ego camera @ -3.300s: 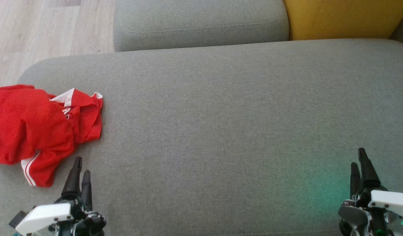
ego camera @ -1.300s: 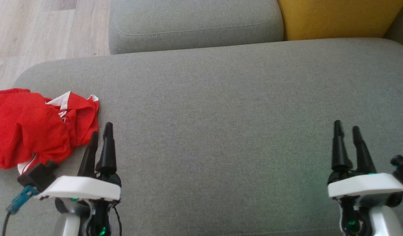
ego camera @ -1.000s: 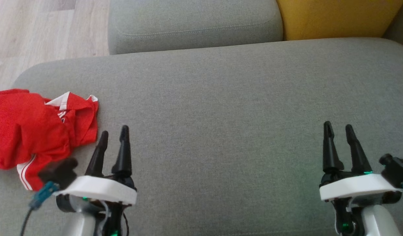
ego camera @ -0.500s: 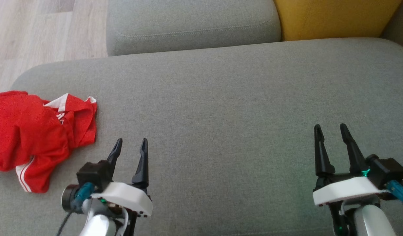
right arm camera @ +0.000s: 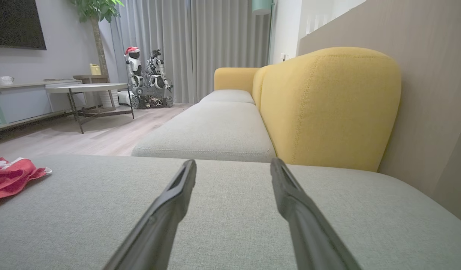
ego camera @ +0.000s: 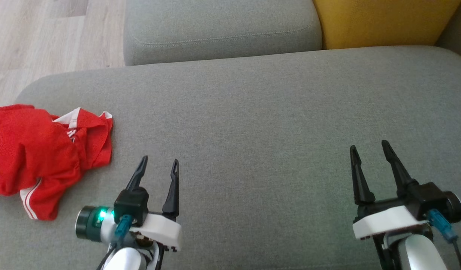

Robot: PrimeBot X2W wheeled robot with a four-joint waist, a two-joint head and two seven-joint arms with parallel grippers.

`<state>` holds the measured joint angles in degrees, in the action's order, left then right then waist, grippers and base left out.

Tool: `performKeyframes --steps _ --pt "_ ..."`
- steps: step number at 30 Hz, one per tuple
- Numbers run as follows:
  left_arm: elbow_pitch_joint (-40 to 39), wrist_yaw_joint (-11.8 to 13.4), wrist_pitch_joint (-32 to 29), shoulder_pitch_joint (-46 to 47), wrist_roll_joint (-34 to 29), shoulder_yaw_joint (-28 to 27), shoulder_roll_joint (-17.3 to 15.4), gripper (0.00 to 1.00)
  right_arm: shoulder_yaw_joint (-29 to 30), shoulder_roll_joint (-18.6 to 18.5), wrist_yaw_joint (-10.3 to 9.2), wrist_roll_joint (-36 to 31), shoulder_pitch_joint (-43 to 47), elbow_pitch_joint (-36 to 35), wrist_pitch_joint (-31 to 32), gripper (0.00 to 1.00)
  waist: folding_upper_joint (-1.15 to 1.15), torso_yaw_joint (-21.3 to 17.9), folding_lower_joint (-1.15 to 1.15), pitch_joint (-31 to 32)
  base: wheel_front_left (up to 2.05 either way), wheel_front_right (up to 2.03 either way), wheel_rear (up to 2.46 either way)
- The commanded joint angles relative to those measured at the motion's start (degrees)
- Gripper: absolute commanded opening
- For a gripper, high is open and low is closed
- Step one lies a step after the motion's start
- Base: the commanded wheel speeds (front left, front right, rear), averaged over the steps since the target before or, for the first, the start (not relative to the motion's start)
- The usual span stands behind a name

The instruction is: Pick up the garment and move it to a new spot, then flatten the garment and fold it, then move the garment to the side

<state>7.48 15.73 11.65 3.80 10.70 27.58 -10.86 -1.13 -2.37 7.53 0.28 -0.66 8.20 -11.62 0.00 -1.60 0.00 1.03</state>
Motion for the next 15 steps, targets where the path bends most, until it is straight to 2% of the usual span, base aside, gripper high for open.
performKeyframes --steps 1,6,12,15 --pt "-2.3 1.0 1.0 3.3 -0.8 -1.3 -0.7 1.0 -1.6 -0.5 -0.04 -0.7 -3.0 -2.2 -1.0 1.0 0.0 0.1 0.0 0.0 0.0 0.0 0.0" --pt "-3.0 0.8 1.7 2.3 1.2 -3.5 0.8 1.0 -2.0 -0.5 -0.04 1.8 -2.7 -1.4 -1.7 1.0 0.0 0.3 0.0 0.1 0.0 0.0 0.0" --pt "-3.4 -1.2 2.7 0.3 1.4 -8.2 3.8 1.0 -3.7 -0.5 -0.04 8.0 -2.6 2.0 -2.7 1.0 0.0 0.4 0.0 0.0 0.0 0.0 0.0" --pt "-3.2 -2.7 3.2 -0.6 -1.0 -9.7 4.6 1.0 -5.0 -0.5 -0.04 9.0 -2.9 3.3 -3.2 1.0 0.0 0.4 0.0 0.1 0.0 0.0 0.0"
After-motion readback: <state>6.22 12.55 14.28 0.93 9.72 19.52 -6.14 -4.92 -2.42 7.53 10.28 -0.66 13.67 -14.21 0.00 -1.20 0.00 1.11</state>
